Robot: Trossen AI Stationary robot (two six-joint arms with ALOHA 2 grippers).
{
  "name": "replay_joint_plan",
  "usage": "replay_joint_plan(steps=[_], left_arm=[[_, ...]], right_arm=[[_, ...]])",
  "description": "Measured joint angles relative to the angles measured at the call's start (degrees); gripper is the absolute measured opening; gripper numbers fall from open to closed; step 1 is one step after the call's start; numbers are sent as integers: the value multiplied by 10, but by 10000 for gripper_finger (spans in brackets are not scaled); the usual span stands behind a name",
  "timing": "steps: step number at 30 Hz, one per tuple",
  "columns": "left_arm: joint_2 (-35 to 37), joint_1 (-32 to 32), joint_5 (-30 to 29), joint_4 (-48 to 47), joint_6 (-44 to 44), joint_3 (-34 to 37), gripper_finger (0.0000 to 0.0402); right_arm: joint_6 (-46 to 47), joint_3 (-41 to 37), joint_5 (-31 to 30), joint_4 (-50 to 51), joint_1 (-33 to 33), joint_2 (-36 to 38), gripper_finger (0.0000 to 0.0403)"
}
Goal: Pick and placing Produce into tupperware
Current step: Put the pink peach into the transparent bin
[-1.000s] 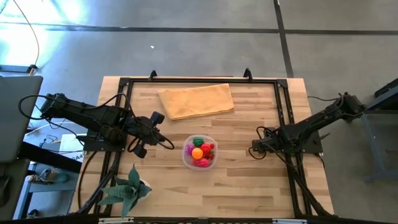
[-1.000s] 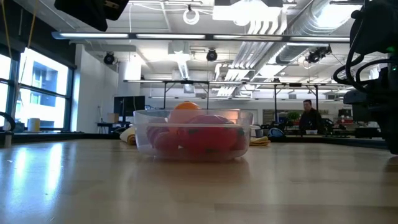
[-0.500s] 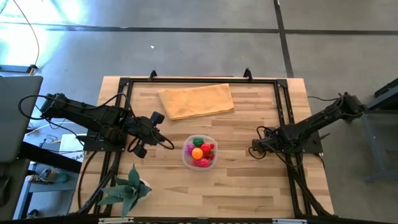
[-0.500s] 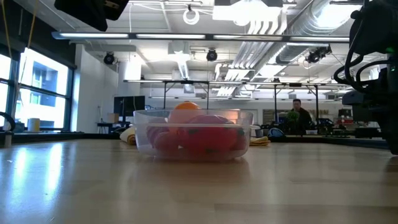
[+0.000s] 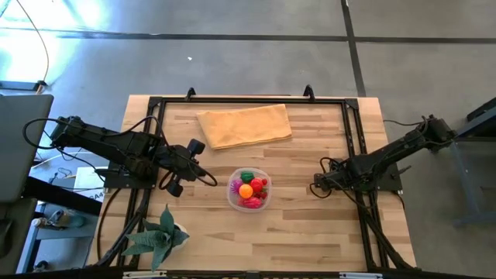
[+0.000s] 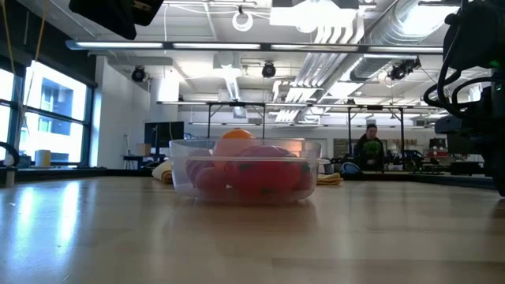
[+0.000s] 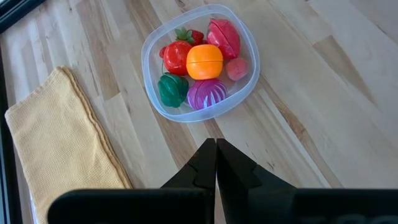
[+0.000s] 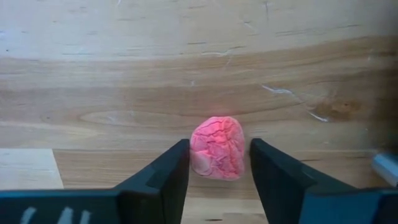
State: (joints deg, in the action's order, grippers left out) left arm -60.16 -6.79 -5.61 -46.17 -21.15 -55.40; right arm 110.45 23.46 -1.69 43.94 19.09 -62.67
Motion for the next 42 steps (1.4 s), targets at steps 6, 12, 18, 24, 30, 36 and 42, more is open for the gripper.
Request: replay_joint_plan(steps=[6,12,18,24,30,36,42], left_arm=[[0,0,0,0,0,0,3],[0,0,0,0,0,0,3],[0,0,0,0,0,0,3],[0,0,0,0,0,0,3],[0,0,0,0,0,0,3],[0,0,0,0,0,0,3],[0,0,0,0,0,0,3]], right_arm=[[-5,0,0,-1,0,0,153],[-10,0,0,-1,0,0,153],[-12,0,0,-2,0,0,153],[-12,0,0,-3,0,0,153],[-14,0,0,-3,0,0,153],[-14,0,2,0,0,0,136],[-14,0,3,1,0,0,116]])
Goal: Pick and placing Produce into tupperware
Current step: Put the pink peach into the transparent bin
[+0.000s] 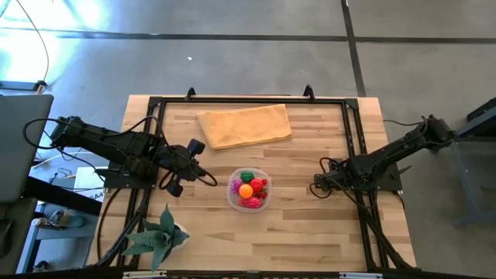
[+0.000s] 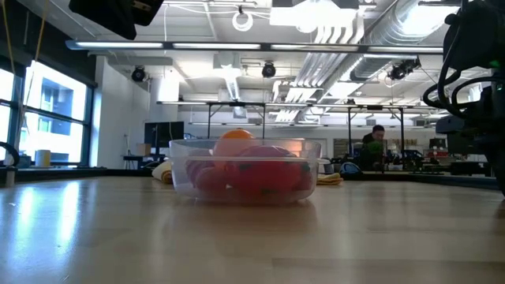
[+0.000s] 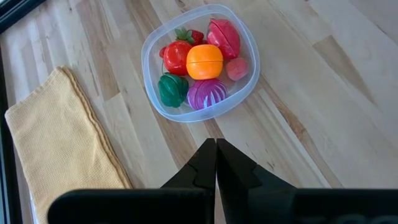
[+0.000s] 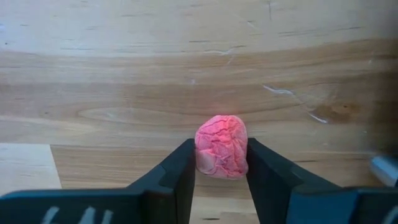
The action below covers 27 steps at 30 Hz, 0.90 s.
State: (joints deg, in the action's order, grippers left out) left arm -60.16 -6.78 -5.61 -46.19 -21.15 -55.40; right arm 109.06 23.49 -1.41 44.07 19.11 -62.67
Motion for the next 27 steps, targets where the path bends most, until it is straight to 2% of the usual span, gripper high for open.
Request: replay_joint_plan(steps=[6,11,15,21,27], left_arm=[[0,0,0,0,0,0,3],[0,0,0,0,0,0,3],[0,0,0,0,0,0,3],[0,0,0,0,0,0,3],[0,0,0,0,0,0,3]], right_arm=[[-17,8,-4,1,0,1,115],[-59,63,-42,27,0,1,114],[-106,134,-73,49,0,1,114],[-238,266,-142,51,-20,-4,114],[-398,413,-171,43,-67,-64,114]])
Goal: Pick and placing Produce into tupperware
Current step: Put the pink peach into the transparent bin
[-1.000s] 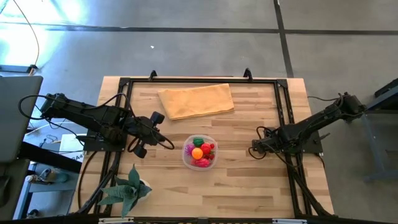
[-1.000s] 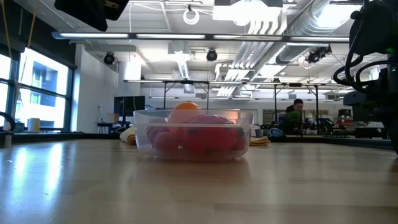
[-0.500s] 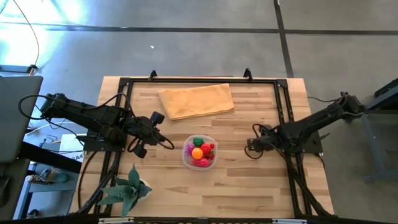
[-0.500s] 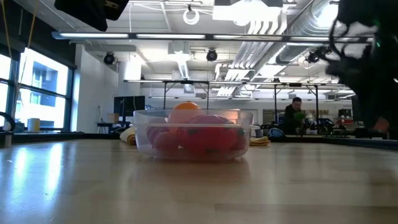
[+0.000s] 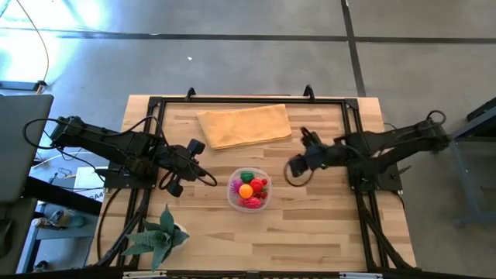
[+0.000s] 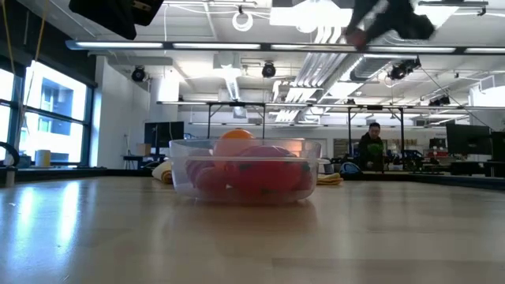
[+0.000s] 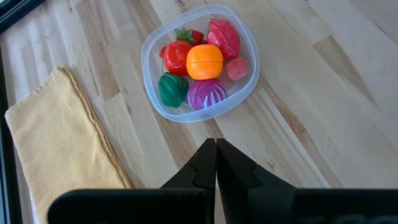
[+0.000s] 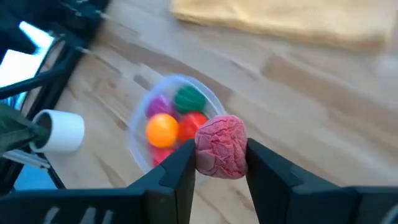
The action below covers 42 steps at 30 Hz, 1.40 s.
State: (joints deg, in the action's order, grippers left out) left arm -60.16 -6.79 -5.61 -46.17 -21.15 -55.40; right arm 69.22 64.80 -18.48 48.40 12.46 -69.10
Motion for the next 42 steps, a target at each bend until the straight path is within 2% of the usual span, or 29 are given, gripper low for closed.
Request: replay_joint_plan(steps=[5,10,14,19,28,33,42], left_arm=[[0,0,0,0,0,0,3],[0,0,0,0,0,0,3],[0,0,0,0,0,0,3],[0,0,0,0,0,0,3],[0,0,0,0,0,0,3],[0,0,0,0,0,0,3],[0,0,0,0,0,0,3]], right_arm=[[-134,117,40,1,-34,-115,114],[-267,196,81,4,-30,-238,114],[-328,224,102,4,-18,-314,114],[-358,225,139,4,-5,-387,114],[-383,225,155,-25,23,-441,114],[-389,225,128,-30,23,-448,114],[-398,225,145,-27,17,-458,114]])
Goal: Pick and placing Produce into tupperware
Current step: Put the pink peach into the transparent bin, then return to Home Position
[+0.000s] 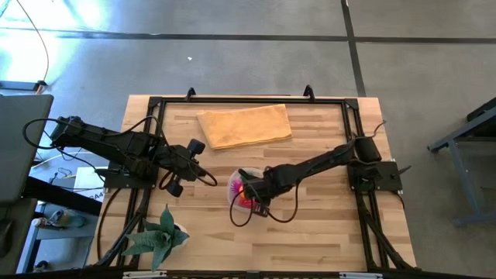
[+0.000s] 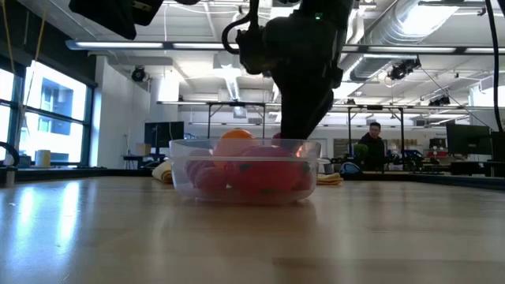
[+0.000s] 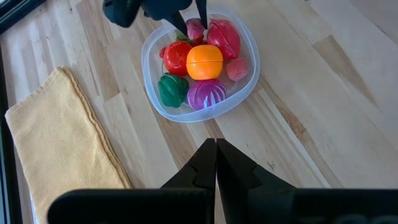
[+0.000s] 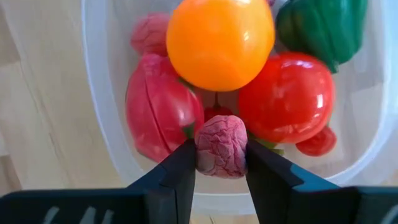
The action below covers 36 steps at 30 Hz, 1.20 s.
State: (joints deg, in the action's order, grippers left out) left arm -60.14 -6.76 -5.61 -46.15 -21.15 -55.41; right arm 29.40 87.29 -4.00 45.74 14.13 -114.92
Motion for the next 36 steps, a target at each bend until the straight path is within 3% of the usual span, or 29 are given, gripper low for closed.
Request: replay_joint_plan(steps=[14,22,29,36], left_arm=[[0,0,0,0,0,0,3],[0,0,0,0,0,0,3],[0,0,0,0,0,0,3],[0,0,0,0,0,0,3]], right_arm=[[1,0,6,0,0,-11,185],[-4,15,6,19,0,-10,193],[-50,133,-23,128,5,-10,193],[-74,282,-131,307,41,-2,193]])
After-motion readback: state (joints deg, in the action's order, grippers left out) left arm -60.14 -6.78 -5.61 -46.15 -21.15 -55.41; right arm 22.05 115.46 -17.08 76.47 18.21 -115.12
